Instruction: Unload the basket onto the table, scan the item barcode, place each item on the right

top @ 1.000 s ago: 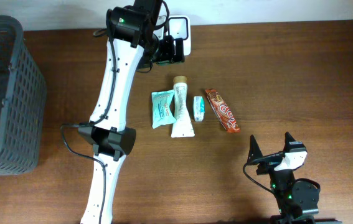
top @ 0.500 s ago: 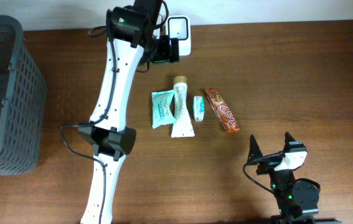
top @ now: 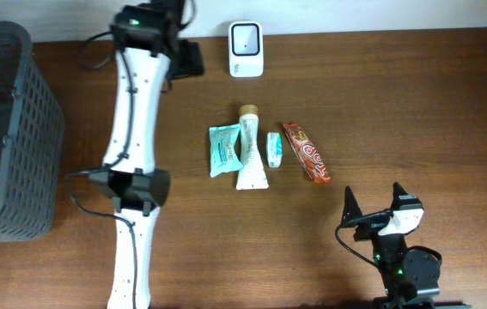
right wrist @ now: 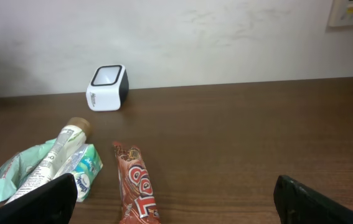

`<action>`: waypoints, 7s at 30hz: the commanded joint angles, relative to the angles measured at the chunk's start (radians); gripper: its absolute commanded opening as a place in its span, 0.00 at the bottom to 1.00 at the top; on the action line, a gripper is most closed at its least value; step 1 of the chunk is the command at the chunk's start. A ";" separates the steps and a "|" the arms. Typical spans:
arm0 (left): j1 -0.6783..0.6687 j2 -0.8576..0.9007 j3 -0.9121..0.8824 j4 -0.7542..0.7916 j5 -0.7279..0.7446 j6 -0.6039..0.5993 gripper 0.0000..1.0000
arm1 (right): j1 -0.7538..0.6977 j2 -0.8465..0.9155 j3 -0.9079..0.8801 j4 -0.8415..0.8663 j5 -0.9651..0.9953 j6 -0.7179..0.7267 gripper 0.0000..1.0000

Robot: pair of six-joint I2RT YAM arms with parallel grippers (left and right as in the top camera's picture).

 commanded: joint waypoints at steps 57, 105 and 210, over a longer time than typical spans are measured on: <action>0.093 0.021 0.001 -0.004 0.075 0.111 0.99 | -0.005 1.811 1.655 -1.109 -0.409 -0.486 0.99; 0.093 0.021 0.001 -0.004 0.075 0.111 0.99 | 0.093 2.006 1.298 -0.700 -0.206 -0.293 0.43; 0.093 0.021 0.001 -0.004 0.074 0.111 0.99 | 0.264 2.040 1.786 -0.041 -0.066 0.375 0.04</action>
